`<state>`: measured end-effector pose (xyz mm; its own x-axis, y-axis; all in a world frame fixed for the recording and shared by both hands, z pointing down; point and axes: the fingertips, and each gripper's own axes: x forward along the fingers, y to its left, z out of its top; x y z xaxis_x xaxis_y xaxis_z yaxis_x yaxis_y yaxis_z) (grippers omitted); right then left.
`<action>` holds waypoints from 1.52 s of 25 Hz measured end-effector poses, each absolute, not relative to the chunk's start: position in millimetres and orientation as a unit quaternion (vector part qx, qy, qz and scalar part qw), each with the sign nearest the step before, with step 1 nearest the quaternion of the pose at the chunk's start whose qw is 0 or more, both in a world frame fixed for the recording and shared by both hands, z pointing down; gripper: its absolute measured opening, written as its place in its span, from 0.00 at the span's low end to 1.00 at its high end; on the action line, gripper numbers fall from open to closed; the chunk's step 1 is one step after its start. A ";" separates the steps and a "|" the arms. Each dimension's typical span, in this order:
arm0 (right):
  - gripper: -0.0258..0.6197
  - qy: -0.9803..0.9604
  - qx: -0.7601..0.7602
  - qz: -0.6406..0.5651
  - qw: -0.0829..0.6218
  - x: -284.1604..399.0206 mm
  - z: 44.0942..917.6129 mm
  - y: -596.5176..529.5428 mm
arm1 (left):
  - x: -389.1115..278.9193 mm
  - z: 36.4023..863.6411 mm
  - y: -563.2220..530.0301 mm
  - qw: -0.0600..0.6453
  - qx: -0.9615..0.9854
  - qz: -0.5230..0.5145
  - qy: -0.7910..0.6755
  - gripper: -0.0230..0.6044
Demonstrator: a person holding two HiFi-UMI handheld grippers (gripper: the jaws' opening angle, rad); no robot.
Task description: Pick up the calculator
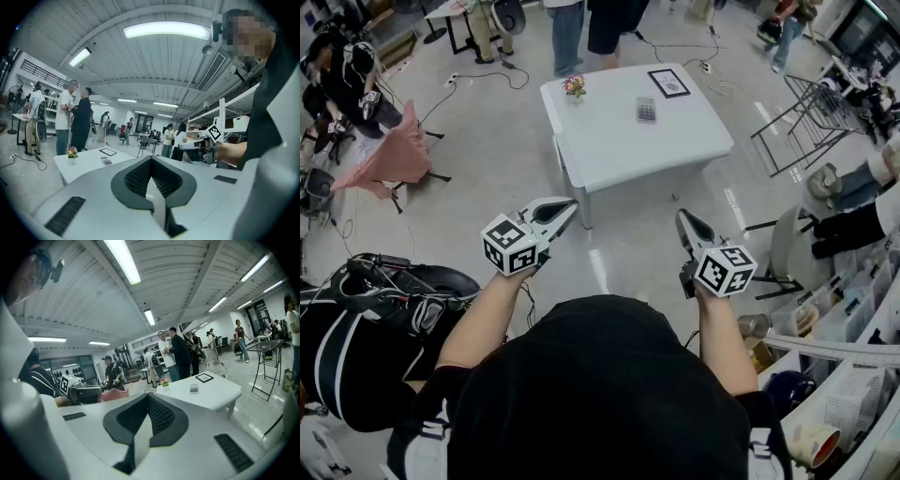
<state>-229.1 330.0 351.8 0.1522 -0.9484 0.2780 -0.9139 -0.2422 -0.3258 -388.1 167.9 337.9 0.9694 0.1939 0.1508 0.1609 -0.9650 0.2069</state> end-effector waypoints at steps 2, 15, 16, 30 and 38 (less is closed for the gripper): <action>0.04 0.614 -0.758 -0.217 0.038 -232.1 351.9 330.2 | -390.5 336.7 166.0 0.099 0.988 0.084 0.089 0.06; 0.05 0.604 -0.765 -0.218 0.051 -231.4 345.3 328.4 | -399.4 338.6 162.2 0.106 0.987 0.086 0.086 0.06; 0.05 0.605 -0.765 -0.216 0.047 -231.4 345.1 327.6 | -400.4 340.4 160.9 0.107 0.987 0.088 0.084 0.06; 0.26 0.592 -0.775 -0.220 0.034 -195.4 363.2 316.0 | -379.5 351.9 146.9 0.117 0.985 0.106 0.072 0.06; 0.30 0.598 -0.764 -0.239 0.041 -162.7 382.9 294.7 | -354.8 366.8 133.1 0.123 0.982 0.131 0.058 0.06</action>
